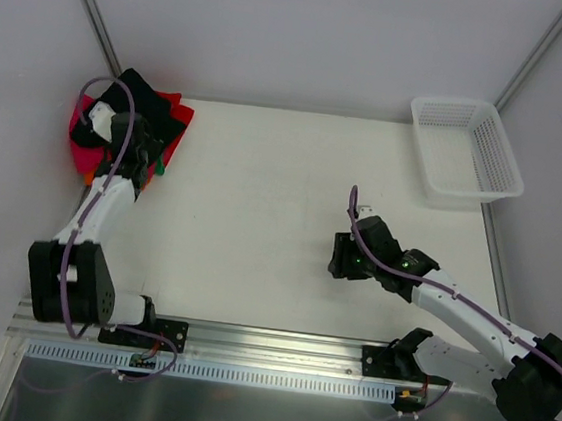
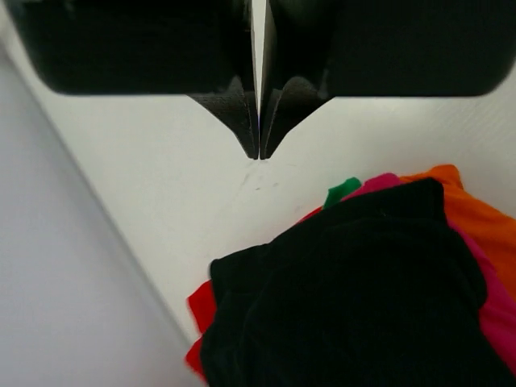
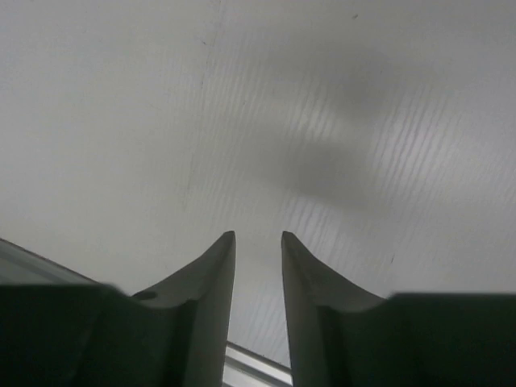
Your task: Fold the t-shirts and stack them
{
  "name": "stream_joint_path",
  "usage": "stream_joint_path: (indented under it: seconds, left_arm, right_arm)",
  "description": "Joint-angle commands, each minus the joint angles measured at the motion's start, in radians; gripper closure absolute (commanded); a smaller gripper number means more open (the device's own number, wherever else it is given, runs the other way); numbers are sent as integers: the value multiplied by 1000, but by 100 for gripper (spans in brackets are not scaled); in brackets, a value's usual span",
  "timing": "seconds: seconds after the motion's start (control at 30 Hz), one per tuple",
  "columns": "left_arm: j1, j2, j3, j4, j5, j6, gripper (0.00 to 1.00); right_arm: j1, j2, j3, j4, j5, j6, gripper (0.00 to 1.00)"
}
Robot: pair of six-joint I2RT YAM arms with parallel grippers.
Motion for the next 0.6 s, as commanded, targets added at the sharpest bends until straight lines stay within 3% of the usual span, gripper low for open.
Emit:
stream_joint_path:
  seconds: [0.0,0.1,0.27,0.37,0.57]
  left_arm:
    - [10,197,191,-197,66,165,100]
    - [7,346,339,-286,47,226,100]
    - [11,531,576,-441,-107,352,100]
    - [21,565,661,-470,-193,403,100]
    - [91,547,784,-469,-208,447,100]
  right_arm:
    - [-4,-45,-5,20,-12,-5,73]
    - [-4,-55,-13,19,-8,-4,99]
    - [-4,-54,-18,20,-12,-10,99]
    - [-4,-37,-9,19,-12,-20,99]
    - [-4,8,8,22,-9,-31,100]
